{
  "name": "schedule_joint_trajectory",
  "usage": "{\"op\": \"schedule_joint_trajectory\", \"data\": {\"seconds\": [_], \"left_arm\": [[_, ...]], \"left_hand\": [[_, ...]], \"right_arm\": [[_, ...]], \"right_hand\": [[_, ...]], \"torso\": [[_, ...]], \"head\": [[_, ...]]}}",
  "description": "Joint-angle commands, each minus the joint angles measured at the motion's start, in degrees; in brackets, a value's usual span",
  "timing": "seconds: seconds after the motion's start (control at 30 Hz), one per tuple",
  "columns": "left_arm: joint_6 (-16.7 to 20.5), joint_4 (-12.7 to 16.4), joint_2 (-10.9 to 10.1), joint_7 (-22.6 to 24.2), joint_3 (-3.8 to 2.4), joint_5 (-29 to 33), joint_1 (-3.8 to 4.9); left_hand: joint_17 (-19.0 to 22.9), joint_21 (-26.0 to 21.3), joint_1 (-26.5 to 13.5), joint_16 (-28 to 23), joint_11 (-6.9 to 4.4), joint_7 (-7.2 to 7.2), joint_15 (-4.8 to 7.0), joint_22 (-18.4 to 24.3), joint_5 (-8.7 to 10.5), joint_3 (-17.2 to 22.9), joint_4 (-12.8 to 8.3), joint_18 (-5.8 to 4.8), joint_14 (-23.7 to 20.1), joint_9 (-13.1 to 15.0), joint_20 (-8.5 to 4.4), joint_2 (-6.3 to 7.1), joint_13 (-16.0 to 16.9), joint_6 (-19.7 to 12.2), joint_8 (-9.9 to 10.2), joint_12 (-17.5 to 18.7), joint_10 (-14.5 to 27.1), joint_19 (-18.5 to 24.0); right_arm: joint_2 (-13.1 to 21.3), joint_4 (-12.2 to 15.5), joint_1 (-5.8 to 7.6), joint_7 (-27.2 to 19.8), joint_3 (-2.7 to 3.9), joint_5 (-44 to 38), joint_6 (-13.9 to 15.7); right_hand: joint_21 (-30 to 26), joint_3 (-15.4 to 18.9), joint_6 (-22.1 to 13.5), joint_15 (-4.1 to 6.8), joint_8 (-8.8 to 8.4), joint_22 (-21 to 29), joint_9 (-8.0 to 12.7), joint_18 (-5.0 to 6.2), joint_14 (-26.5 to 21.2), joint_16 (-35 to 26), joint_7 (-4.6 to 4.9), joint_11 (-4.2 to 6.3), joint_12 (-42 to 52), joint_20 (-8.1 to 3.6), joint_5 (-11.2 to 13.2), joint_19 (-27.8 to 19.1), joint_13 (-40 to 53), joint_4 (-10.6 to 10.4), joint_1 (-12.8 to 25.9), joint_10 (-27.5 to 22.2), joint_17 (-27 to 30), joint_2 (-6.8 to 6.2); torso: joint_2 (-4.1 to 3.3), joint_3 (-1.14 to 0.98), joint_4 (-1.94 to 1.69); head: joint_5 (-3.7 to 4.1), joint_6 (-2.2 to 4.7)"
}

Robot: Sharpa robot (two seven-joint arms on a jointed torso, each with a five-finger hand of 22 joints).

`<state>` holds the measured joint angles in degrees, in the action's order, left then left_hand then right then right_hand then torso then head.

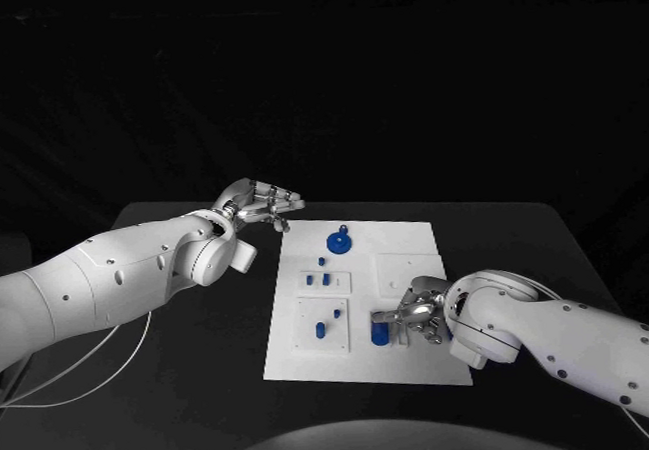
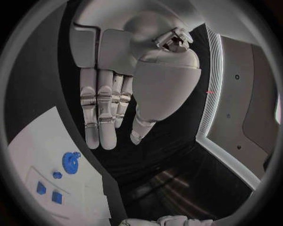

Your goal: Assemble the parts on the task board

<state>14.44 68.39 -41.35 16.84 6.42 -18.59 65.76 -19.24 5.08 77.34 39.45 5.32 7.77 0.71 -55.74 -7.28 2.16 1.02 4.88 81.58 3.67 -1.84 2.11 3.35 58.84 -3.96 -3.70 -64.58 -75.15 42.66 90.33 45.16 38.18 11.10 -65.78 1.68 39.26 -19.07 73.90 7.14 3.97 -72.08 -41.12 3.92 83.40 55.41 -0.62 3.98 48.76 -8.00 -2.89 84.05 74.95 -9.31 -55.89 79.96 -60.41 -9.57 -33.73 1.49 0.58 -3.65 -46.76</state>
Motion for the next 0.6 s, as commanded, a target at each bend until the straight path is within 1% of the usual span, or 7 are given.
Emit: {"op": "schedule_joint_trajectory", "data": {"seconds": [0.03,0.2,0.27,0.3,0.4,0.5,0.6], "left_arm": [[-0.4,0.1,0.0,0.3,-0.04,-0.2,0.02],[-0.3,0.1,0.0,0.3,-0.04,-0.2,0.02],[-0.3,0.0,-0.1,0.3,-0.04,-0.2,0.02],[-0.3,0.0,-0.1,0.3,-0.04,-0.2,0.02],[-0.2,0.0,-0.1,0.3,-0.04,-0.2,0.02],[-0.2,0.0,-0.1,0.3,-0.04,-0.2,0.02],[-0.2,-0.1,-0.1,0.3,-0.04,-0.2,0.02]], "left_hand": [[0.1,0.0,-0.2,0.3,0.04,-0.15,0.03,0.1,-0.24,-0.1,0.1,-0.42,-0.1,0.0,0.12,-0.01,0.0,0.4,0.2,0.1,0.4,-0.2],[0.1,0.0,-0.2,0.3,0.04,-0.15,0.03,0.1,-0.24,-0.1,0.1,-0.42,-0.1,0.0,0.12,-0.01,0.0,0.4,0.2,0.1,0.4,-0.2],[0.1,0.0,-0.2,0.3,0.04,-0.15,0.03,0.1,-0.24,-0.1,0.1,-0.42,-0.1,0.0,0.12,-0.01,0.0,0.4,0.2,0.1,0.4,-0.2],[0.1,0.0,-0.2,0.3,0.04,-0.15,0.03,0.1,-0.24,-0.1,0.1,-0.42,-0.1,0.0,0.12,-0.01,0.0,0.4,0.2,0.1,0.4,-0.2],[0.1,0.0,-0.2,0.3,0.04,-0.15,0.03,0.1,-0.24,-0.1,0.1,-0.42,-0.1,0.0,0.12,-0.01,0.0,0.4,0.2,0.1,0.4,-0.2],[0.1,0.0,-0.2,0.3,0.04,-0.15,0.03,0.1,-0.24,-0.1,0.1,-0.42,-0.1,0.0,0.12,-0.01,0.0,0.4,0.2,0.1,0.4,-0.2],[0.1,0.0,-0.2,0.3,0.04,-0.15,0.03,0.1,-0.24,-0.1,0.1,-0.42,-0.1,0.0,0.12,-0.01,0.0,0.4,0.2,0.1,0.4,-0.2]], "right_arm": [[0.2,0.2,-0.05,-0.9,0.00,-1.0,-1.2],[1.1,1.0,-0.06,-2.9,0.08,0.3,-2.0],[1.6,1.5,-0.06,-3.7,0.17,1.4,-2.6],[1.8,1.8,-0.06,-4.1,0.22,1.9,-2.9],[2.5,2.6,-0.06,-5.0,0.43,3.2,-3.9],[3.0,3.3,-0.09,-5.5,0.60,3.8,-4.9],[3.3,3.6,-0.14,-5.6,0.67,4.0,-5.8]], "right_hand": [[0.3,-0.1,-0.1,-0.16,-0.19,0.0,-0.3,-0.64,0.1,-0.2,-0.09,0.14,0.5,-0.27,-0.1,2.9,1.0,0.8,0.0,0.5,0.2,0.47],[0.2,0.1,0.2,-0.09,-0.16,0.1,-1.0,-0.67,0.1,-0.3,-0.24,0.25,1.8,-0.31,-0.3,2.9,1.7,1.8,-1.2,0.9,0.3,0.23],[0.2,0.6,0.2,-0.05,-0.14,0.1,-2.0,-0.72,0.1,-0.3,-0.38,0.36,2.8,-0.34,-0.4,2.9,2.2,2.9,-2.1,1.1,0.4,0.47],[0.1,1.1,0.2,-0.01,-0.10,0.2,-2.9,-0.76,0.1,-0.3,-0.48,0.37,3.4,-0.36,-1.2,2.9,2.6,3.7,-2.5,1.2,0.4,0.61],[0.3,6.8,-0.2,-0.06,-0.22,0.0,-5.2,-0.90,0.1,0.0,-0.61,0.38,4.2,-0.35,-5.8,2.9,2.9,6.4,-3.9,1.2,0.3,2.77],[0.3,8.2,-0.2,-0.10,-0.23,-0.1,-5.8,-0.95,0.1,0.2,-0.63,0.42,4.4,-0.33,-6.4,2.9,3.0,7.3,-4.3,1.1,0.1,3.33],[0.4,8.2,-0.2,-0.08,-0.23,-0.1,-5.8,-0.95,0.1,0.3,-0.66,0.46,4.5,-0.33,-6.5,2.9,3.0,7.3,-4.4,1.2,0.1,3.33]], "torso": [[-0.02,-0.03,0.02],[-0.02,-0.04,0.05],[0.01,-0.01,0.09],[0.01,-0.01,0.10],[0.01,-0.03,0.11],[-0.01,-0.05,0.08],[-0.01,-0.04,0.06]], "head": [[-0.02,0.06],[0.00,0.17],[-0.02,0.18],[-0.03,0.18],[-0.04,0.18],[0.00,0.20],[0.04,0.18]]}}
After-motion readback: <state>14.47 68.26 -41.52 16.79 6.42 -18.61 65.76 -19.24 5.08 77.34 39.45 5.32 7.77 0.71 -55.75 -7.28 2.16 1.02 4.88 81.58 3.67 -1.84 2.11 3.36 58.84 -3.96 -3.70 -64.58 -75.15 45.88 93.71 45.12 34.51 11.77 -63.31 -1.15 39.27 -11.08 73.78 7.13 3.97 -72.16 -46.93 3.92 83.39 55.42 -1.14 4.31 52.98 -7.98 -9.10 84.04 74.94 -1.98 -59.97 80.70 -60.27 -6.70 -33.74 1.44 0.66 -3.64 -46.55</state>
